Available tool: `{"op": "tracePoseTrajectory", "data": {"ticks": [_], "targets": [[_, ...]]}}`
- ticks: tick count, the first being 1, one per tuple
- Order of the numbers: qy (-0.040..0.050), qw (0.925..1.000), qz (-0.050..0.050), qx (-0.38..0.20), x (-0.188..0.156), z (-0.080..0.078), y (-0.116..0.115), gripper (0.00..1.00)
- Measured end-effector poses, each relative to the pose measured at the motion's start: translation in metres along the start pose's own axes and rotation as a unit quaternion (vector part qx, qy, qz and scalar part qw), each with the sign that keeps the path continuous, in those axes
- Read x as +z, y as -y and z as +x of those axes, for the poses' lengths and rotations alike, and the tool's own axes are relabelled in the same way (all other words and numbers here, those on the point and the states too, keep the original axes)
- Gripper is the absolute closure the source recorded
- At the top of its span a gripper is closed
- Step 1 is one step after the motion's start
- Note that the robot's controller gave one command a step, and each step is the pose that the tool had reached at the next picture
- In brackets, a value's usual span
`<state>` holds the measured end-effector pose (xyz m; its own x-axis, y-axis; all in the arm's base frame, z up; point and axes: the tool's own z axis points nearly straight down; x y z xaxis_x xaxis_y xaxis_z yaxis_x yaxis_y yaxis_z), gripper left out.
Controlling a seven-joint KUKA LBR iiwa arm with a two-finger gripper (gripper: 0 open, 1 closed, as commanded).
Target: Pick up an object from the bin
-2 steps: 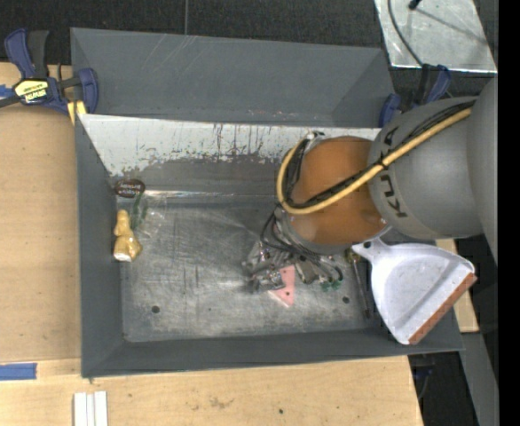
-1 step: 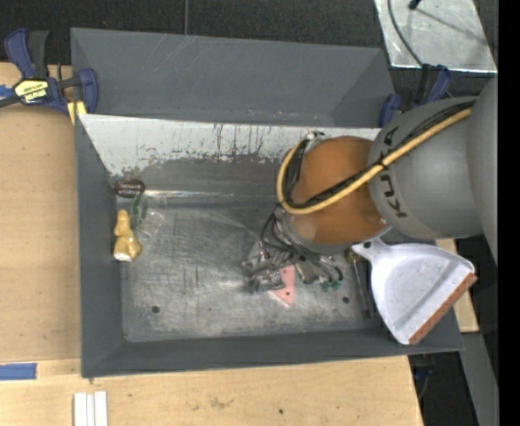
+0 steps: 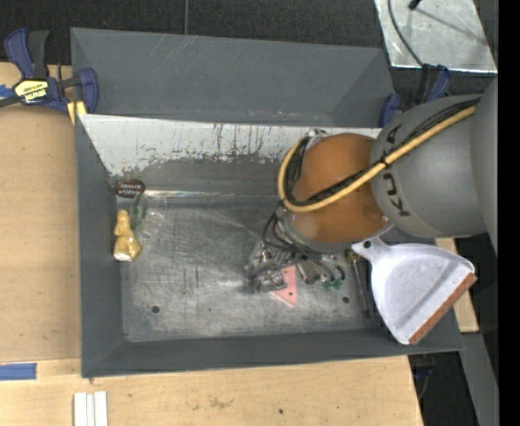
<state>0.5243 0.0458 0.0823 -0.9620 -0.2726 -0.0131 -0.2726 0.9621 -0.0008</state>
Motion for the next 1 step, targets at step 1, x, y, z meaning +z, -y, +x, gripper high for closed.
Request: {"op": "tracePoseTrajectory", "data": {"ticks": [1], "targets": [[-0.0044,0.9907,-0.001,-0.136,-0.0256,-0.0091,-0.0066,0.0]]}}
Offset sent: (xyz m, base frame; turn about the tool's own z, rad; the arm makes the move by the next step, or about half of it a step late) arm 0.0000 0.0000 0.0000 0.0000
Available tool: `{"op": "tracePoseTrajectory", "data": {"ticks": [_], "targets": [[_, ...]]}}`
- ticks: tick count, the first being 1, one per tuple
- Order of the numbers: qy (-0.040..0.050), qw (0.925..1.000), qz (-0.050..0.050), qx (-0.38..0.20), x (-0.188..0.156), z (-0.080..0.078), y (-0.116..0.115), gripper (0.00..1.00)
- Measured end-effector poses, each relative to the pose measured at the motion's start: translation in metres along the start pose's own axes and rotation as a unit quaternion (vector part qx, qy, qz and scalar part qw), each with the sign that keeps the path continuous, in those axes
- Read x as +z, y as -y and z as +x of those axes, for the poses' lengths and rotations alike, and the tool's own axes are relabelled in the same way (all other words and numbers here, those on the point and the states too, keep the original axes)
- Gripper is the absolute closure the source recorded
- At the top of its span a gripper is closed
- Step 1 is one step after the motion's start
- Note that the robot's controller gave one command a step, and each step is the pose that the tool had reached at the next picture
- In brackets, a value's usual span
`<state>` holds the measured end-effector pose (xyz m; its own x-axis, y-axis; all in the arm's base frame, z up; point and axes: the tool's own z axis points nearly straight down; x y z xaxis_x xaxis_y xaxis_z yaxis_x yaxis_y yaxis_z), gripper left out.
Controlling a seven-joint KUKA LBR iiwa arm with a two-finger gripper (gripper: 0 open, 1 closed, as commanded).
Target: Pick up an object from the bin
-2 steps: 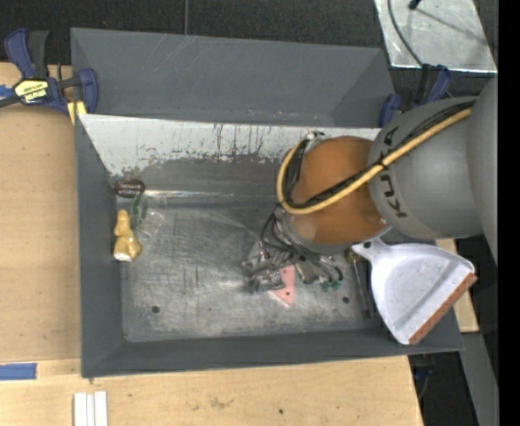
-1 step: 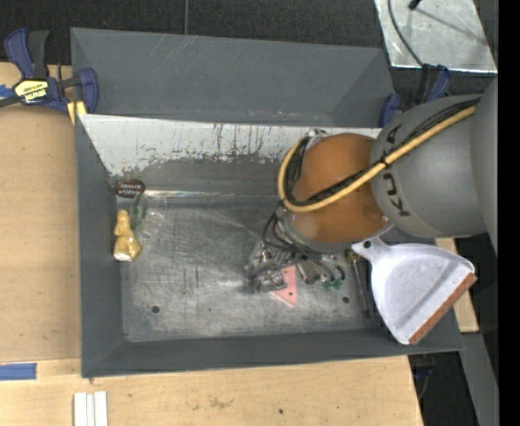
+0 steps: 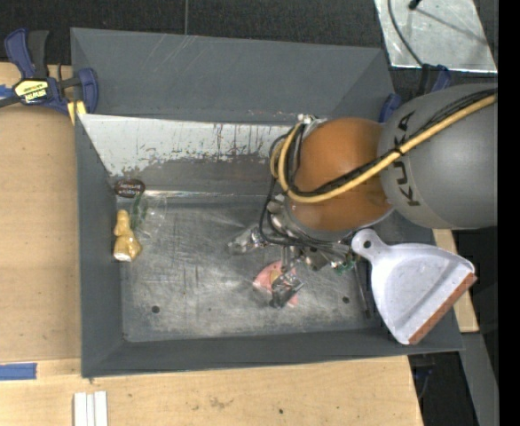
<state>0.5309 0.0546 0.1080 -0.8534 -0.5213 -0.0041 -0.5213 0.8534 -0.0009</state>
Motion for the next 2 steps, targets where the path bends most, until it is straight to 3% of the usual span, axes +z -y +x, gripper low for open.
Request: {"op": "tracePoseTrajectory", "data": {"ticks": [1,2], "targets": [[-0.0001,1.0,0.0,0.001,0.0,0.0,0.0,0.0],[0.0056,0.9977,0.004,-0.068,0.03,-0.021,0.082,1.0]]}}
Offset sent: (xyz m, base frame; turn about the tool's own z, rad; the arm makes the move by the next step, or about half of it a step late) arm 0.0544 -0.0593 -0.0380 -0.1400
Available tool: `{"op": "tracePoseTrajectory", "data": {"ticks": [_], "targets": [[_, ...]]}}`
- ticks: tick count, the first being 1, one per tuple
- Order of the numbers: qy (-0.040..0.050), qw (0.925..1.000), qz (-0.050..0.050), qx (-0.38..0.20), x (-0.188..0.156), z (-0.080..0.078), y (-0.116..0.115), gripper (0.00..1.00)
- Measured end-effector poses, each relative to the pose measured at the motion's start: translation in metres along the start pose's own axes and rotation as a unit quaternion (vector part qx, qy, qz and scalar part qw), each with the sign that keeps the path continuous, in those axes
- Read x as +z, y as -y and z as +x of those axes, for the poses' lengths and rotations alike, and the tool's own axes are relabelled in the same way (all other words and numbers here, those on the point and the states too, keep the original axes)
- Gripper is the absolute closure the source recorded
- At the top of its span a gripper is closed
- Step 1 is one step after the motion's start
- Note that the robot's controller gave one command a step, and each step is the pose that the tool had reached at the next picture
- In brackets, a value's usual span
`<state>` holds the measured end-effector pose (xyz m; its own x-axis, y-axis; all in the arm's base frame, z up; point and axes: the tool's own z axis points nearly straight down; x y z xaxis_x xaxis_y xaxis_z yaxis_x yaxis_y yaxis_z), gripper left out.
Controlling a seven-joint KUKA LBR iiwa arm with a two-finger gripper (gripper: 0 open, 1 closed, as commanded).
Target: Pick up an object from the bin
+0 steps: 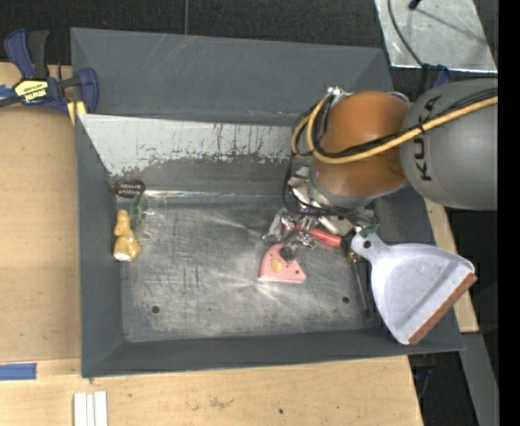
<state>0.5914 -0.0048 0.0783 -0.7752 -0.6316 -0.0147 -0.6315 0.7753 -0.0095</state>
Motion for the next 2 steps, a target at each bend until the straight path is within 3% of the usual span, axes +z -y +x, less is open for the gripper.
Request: {"op": "tracePoseTrajectory", "data": {"ticks": [1,2], "targets": [[0.0,1.0,0.0,0.0,0.0,0.0,0.0,1.0],[-0.0042,1.0,-0.003,0.008,-0.139,-0.007,-0.004,1.0]]}}
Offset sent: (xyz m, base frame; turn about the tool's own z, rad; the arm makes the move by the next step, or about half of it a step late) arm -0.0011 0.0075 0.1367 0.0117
